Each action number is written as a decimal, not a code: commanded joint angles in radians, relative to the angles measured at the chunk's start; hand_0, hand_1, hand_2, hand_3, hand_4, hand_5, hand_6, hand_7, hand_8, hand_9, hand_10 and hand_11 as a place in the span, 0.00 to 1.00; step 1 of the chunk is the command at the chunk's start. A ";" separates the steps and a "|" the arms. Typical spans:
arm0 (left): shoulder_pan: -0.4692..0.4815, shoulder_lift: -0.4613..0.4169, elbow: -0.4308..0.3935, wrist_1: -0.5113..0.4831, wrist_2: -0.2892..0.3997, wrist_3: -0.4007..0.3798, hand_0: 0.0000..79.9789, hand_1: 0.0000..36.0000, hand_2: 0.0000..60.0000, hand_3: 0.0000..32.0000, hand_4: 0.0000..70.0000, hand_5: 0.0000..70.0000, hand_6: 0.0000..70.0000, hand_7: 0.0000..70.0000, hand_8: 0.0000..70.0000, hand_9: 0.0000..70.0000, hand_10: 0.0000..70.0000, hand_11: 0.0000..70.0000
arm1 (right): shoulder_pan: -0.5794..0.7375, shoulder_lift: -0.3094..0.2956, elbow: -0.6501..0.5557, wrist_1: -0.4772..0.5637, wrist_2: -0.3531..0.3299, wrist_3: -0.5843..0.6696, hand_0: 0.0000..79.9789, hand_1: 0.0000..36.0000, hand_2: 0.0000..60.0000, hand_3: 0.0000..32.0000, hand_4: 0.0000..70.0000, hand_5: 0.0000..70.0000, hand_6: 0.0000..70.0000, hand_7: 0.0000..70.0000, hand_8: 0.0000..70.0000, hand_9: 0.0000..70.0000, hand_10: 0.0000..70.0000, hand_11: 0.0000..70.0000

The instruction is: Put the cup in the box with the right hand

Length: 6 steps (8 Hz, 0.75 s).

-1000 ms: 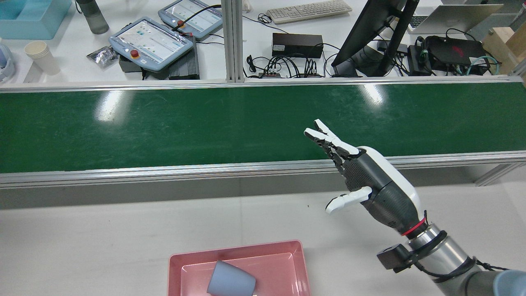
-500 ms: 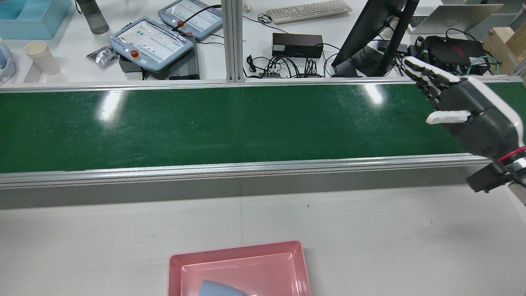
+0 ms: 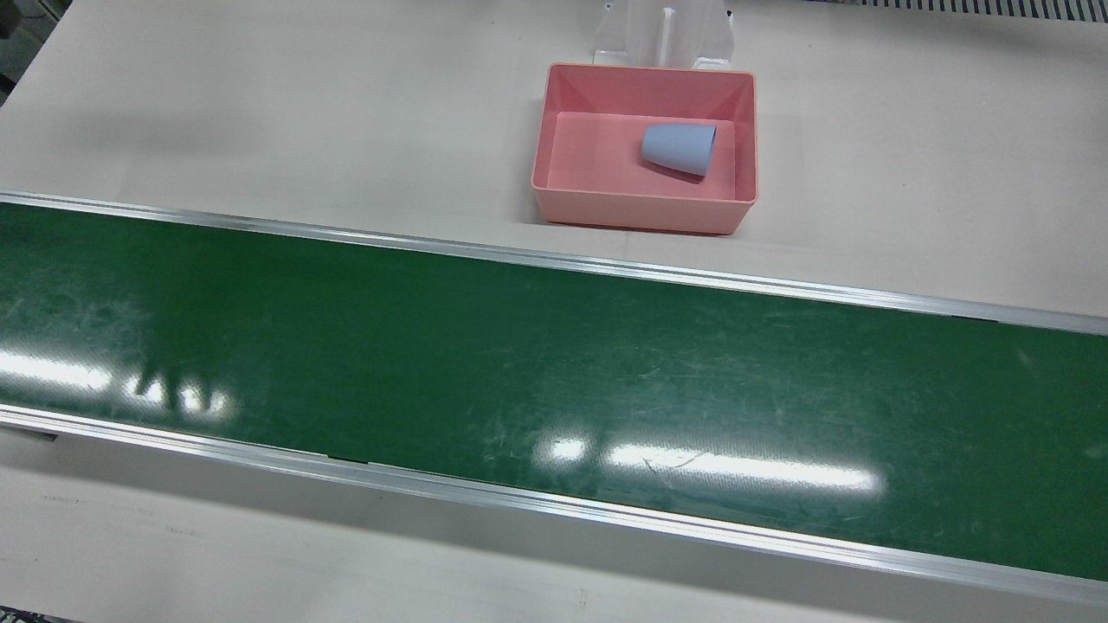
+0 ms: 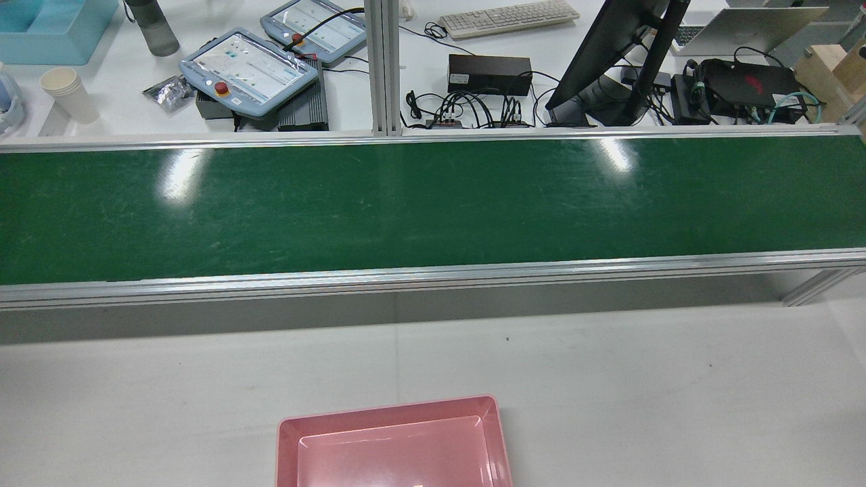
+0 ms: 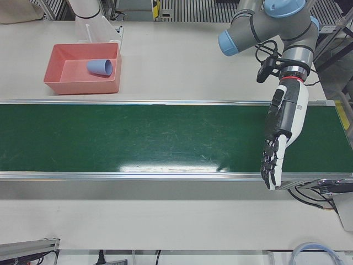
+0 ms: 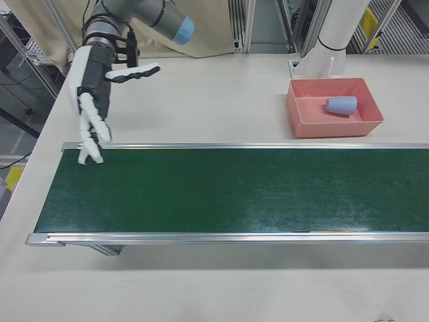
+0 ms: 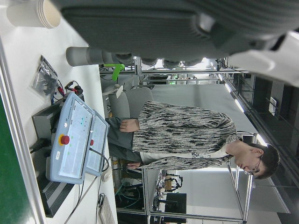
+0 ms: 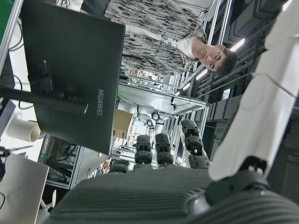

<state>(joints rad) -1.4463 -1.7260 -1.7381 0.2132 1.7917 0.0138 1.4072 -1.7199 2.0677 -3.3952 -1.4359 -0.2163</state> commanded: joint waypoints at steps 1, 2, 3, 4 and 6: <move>0.000 0.000 -0.001 0.000 0.000 0.000 0.00 0.00 0.00 0.00 0.00 0.00 0.00 0.00 0.00 0.00 0.00 0.00 | 0.199 -0.016 -0.234 0.203 -0.136 0.060 0.57 0.28 0.00 0.00 0.00 0.07 0.09 0.29 0.13 0.22 0.03 0.06; 0.000 0.000 0.000 0.000 0.000 0.000 0.00 0.00 0.00 0.00 0.00 0.00 0.00 0.00 0.00 0.00 0.00 0.00 | 0.196 -0.021 -0.256 0.215 -0.135 0.064 0.56 0.25 0.00 0.00 0.00 0.07 0.09 0.29 0.14 0.23 0.04 0.07; 0.000 0.000 0.000 0.000 0.000 0.000 0.00 0.00 0.00 0.00 0.00 0.00 0.00 0.00 0.00 0.00 0.00 0.00 | 0.191 -0.021 -0.299 0.232 -0.135 0.067 0.55 0.23 0.00 0.00 0.00 0.06 0.10 0.31 0.15 0.25 0.04 0.08; 0.000 0.000 -0.001 0.000 0.000 0.000 0.00 0.00 0.00 0.00 0.00 0.00 0.00 0.00 0.00 0.00 0.00 0.00 | 0.187 -0.014 -0.376 0.297 -0.133 0.078 0.54 0.23 0.00 0.00 0.00 0.06 0.10 0.31 0.15 0.26 0.05 0.08; 0.000 0.000 -0.001 0.000 0.000 0.000 0.00 0.00 0.00 0.00 0.00 0.00 0.00 0.00 0.00 0.00 0.00 0.00 | 0.191 -0.007 -0.399 0.326 -0.132 0.080 0.56 0.24 0.00 0.00 0.00 0.07 0.10 0.35 0.16 0.27 0.04 0.07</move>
<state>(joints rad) -1.4465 -1.7257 -1.7391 0.2132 1.7917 0.0138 1.5950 -1.7333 1.7070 -3.1079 -1.5689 -0.1414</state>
